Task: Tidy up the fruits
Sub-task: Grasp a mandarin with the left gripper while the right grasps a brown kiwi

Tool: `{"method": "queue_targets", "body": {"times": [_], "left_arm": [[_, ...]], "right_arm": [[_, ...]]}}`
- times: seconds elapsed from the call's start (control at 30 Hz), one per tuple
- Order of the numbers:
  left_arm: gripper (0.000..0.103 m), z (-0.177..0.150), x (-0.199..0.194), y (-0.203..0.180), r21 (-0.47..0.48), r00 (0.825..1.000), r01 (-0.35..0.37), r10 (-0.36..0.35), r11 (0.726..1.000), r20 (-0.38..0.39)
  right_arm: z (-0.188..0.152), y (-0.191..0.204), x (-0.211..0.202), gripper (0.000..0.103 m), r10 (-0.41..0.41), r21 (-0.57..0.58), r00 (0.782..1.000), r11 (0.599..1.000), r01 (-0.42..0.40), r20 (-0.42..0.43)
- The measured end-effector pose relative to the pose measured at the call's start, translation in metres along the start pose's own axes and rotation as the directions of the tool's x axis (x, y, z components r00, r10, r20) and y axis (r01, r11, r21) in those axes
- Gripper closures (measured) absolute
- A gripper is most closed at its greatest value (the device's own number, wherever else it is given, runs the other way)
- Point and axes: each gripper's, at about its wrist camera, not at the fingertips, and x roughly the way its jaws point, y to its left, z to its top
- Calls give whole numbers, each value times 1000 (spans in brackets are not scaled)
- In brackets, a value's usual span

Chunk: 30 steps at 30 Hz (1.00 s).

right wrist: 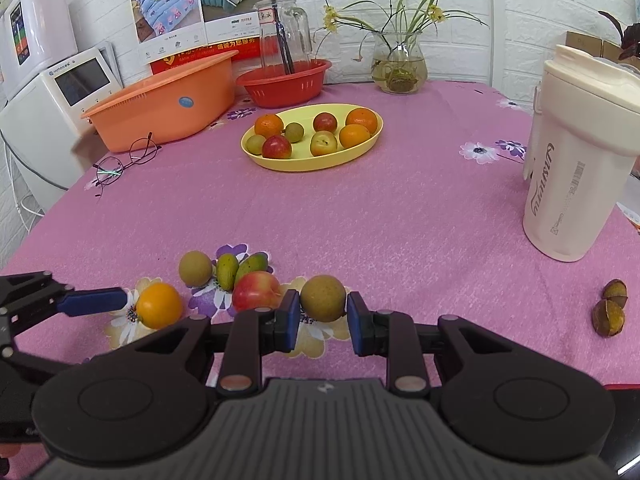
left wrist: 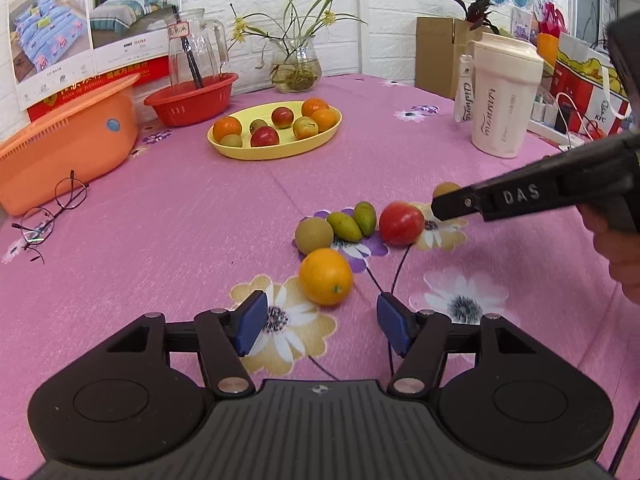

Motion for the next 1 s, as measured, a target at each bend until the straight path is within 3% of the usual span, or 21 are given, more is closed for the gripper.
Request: {"method": "queue_targets", "body": {"times": [0.17, 0.3, 1.0], "left_arm": [[47, 4, 6, 2, -22, 1000, 5, -5, 1000, 4], [73, 6, 14, -2, -18, 1000, 22, -23, 1000, -16], [74, 38, 5, 6, -9, 997, -14, 15, 1000, 77]], "right_arm": [[0, 2, 2, 27, -9, 8, 1000, 1000, 10, -10], [-1, 2, -1, 27, -13, 0, 1000, 1000, 13, -6], [16, 7, -7, 27, 1, -20, 999, 1000, 0, 48]]}}
